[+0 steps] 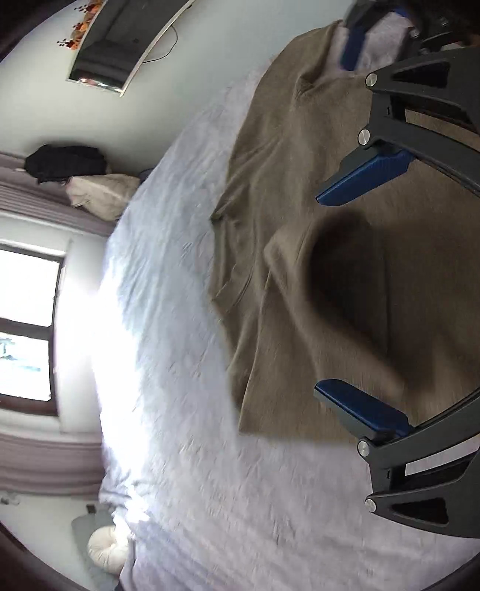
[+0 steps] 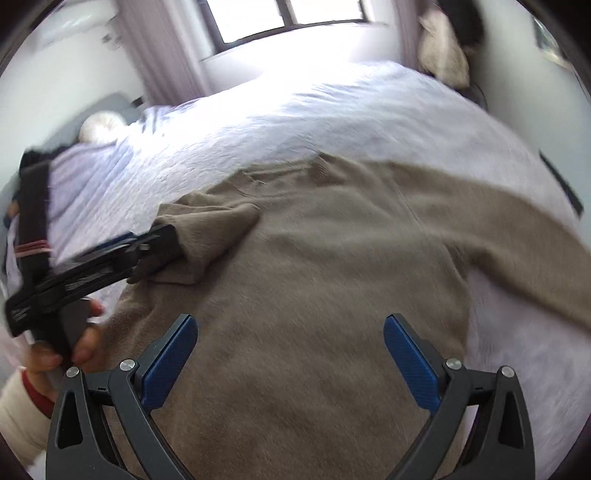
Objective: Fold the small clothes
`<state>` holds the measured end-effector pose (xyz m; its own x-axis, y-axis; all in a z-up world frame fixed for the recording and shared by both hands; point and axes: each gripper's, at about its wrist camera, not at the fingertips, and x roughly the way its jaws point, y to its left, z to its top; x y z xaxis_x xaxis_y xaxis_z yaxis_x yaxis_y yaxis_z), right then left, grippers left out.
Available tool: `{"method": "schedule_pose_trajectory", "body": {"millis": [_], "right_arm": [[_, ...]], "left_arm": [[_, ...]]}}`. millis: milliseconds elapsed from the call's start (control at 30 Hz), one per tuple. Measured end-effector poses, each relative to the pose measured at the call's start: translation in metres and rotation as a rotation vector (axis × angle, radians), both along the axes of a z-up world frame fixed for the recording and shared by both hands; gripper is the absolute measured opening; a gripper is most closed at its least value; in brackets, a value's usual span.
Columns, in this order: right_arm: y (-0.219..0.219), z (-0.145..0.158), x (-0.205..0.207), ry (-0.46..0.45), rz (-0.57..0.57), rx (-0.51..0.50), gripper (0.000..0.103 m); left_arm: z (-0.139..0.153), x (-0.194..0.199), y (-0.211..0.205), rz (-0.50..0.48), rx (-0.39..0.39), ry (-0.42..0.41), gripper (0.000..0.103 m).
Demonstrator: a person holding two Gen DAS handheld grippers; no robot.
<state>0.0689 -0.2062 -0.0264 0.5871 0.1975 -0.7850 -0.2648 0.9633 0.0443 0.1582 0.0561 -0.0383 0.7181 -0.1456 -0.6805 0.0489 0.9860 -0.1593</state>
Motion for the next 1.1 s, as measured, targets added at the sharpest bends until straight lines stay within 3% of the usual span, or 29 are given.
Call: {"method": "schedule_pose_trajectory", "body": {"millis": [100, 233, 333, 500, 533, 600, 633, 733, 800, 867, 933, 1000, 1033, 1100], "right_arm": [[0.05, 0.0, 0.005, -0.048, 0.152, -0.142, 0.101], [0.123, -0.016, 0.004, -0.125, 0.365, -0.359, 0.101], [0.164, -0.037, 0.008, -0.134, 0.47, -0.465, 0.101], [0.208, -0.073, 0.022, -0.147, 0.573, -0.609, 0.097], [0.212, -0.081, 0.025, -0.135, 0.582, -0.637, 0.09], [0.215, -0.093, 0.032, -0.101, 0.583, -0.675, 0.044], [0.212, -0.091, 0.038, -0.085, 0.572, -0.645, 0.014], [0.176, -0.051, 0.068, -0.067, 0.396, -0.343, 0.014], [0.129, -0.025, 0.094, -0.05, 0.227, -0.125, 0.014], [0.08, -0.016, 0.113, -0.041, 0.078, 0.024, 0.014], [0.03, -0.023, 0.127, 0.016, -0.04, 0.155, 0.02], [-0.007, -0.043, 0.133, 0.14, -0.081, 0.266, 0.021], [-0.015, -0.051, 0.13, 0.169, -0.091, 0.275, 0.023], [-0.03, -0.062, 0.124, 0.198, -0.11, 0.287, 0.041]], "left_arm": [[-0.004, -0.021, 0.036, 0.071, 0.023, 0.042, 0.096], [-0.042, -0.045, 0.08, 0.15, -0.031, 0.206, 0.096], [-0.081, -0.062, 0.089, 0.17, -0.067, 0.311, 0.096], [-0.09, -0.086, 0.075, 0.155, 0.017, 0.23, 0.097], [-0.091, -0.086, 0.074, 0.159, 0.017, 0.229, 0.098], [-0.092, -0.086, 0.076, 0.161, 0.006, 0.234, 0.098], [-0.092, -0.086, 0.077, 0.16, 0.001, 0.234, 0.099], [-0.094, -0.087, 0.079, 0.155, -0.001, 0.223, 0.099], [-0.093, -0.087, 0.078, 0.154, -0.001, 0.223, 0.099], [-0.091, -0.083, 0.079, 0.149, -0.014, 0.231, 0.099], [-0.084, -0.081, 0.087, 0.147, -0.051, 0.244, 0.099], [-0.07, -0.076, 0.097, 0.15, -0.093, 0.23, 0.099], [-0.06, -0.072, 0.103, 0.161, -0.096, 0.21, 0.099], [-0.042, -0.059, 0.11, 0.184, -0.08, 0.171, 0.099]]}}
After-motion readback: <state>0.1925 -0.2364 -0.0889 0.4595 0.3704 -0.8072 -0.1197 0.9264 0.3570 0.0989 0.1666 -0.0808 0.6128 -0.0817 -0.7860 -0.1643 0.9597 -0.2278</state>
